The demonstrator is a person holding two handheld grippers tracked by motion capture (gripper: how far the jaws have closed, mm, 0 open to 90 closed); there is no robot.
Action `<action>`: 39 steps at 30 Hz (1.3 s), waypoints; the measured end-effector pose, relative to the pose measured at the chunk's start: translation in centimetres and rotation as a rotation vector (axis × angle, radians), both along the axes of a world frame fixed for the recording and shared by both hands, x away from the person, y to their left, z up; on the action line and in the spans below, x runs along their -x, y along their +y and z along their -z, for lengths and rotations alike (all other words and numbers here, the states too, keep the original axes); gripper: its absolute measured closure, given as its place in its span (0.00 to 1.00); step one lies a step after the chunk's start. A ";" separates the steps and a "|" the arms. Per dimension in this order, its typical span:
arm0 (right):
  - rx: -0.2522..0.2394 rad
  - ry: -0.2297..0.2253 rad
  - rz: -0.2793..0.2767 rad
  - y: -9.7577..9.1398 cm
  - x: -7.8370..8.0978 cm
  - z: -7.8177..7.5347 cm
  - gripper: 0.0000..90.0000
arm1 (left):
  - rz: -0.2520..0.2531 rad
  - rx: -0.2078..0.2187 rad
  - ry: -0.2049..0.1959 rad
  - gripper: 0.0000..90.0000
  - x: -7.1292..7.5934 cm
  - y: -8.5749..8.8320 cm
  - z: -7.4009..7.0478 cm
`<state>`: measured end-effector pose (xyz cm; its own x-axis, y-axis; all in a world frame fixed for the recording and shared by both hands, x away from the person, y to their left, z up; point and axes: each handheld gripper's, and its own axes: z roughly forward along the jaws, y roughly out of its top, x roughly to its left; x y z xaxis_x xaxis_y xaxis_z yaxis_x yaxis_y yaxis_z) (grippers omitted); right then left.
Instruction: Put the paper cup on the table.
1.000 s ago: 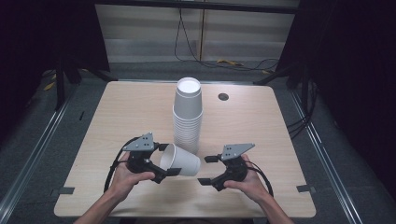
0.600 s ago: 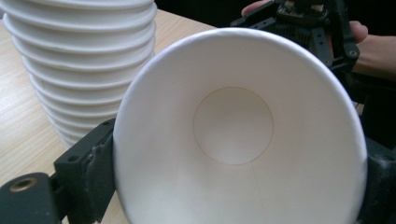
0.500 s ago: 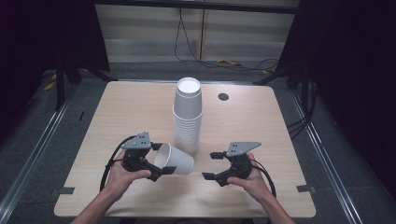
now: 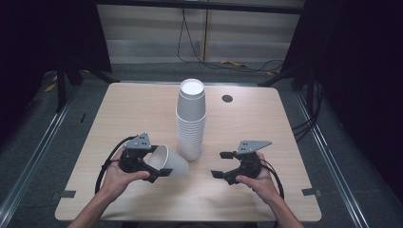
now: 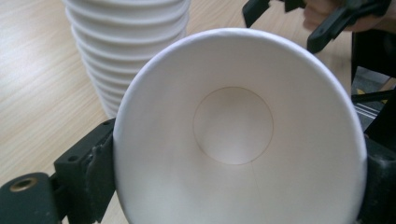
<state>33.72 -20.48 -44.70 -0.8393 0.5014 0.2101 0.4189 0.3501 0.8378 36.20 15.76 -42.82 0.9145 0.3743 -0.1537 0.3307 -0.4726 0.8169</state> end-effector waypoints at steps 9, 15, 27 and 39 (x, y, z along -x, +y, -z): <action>-0.010 0.004 0.027 -0.8 -0.3 0.2 0.19 | -0.127 -0.039 -0.018 0.10 -1.4 2.1 -2.0; -0.013 0.011 0.043 -1.2 -0.4 0.4 0.18 | -0.185 -0.068 -0.013 0.10 -2.5 3.8 -2.8; 0.003 0.015 0.041 -0.8 -1.0 0.9 0.18 | -0.330 -0.138 -0.022 0.09 -3.8 6.1 -2.8; 0.006 0.008 0.039 -0.3 -0.9 0.5 0.18 | -0.358 -0.213 0.012 0.09 -5.9 5.7 -2.0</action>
<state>34.64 -20.76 -45.20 -0.8172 0.5352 0.2139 0.4395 0.3385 0.8320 42.11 21.47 -40.78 0.7196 0.6927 -0.0481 0.5133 -0.4840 0.7087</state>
